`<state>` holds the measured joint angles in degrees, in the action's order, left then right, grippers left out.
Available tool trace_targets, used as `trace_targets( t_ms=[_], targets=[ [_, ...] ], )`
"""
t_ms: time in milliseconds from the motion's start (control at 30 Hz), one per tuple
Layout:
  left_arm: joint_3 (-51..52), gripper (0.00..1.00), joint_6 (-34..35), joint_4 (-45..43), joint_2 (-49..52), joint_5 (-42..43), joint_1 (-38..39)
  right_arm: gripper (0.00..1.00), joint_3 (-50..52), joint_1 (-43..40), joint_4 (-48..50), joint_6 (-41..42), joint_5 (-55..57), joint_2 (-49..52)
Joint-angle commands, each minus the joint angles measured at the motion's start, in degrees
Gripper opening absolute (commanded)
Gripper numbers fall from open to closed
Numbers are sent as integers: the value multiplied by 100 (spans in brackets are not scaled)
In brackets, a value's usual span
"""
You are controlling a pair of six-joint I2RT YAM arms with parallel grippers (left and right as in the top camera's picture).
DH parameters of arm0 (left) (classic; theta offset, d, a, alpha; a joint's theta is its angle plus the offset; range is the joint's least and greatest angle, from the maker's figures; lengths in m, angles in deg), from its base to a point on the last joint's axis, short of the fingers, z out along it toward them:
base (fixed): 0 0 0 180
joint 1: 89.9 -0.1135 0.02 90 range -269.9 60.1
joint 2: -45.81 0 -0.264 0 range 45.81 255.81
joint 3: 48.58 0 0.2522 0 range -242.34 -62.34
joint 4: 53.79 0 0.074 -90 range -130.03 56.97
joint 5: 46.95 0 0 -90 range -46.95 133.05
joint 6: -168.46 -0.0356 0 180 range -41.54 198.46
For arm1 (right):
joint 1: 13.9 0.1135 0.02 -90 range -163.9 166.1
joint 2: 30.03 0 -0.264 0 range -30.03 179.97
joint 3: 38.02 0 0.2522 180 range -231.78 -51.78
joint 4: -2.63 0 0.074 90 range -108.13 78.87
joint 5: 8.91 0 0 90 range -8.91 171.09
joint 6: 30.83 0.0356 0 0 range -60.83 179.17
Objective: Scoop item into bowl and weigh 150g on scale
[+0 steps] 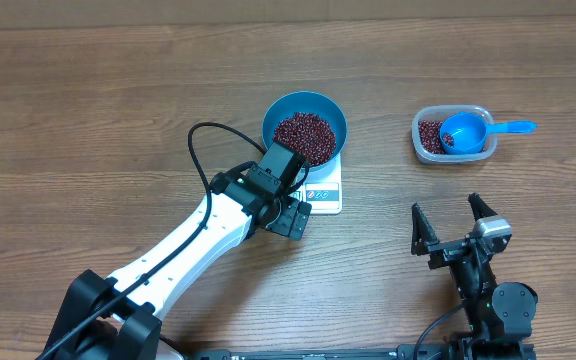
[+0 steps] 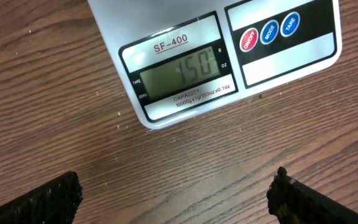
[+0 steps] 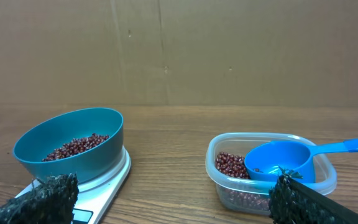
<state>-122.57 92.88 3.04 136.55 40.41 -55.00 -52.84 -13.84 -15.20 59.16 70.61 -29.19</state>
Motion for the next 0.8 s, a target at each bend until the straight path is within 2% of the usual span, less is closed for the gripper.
trace_targets(
  t_ms=[0,767],
  targets=[
    [13,100,-114,-4,-42,-52,39,100,61,20,28,-2,13,-68],
    [42,100,-114,7,-293,-52,42,100,61,20,28,-4,13,-68]
  ],
)
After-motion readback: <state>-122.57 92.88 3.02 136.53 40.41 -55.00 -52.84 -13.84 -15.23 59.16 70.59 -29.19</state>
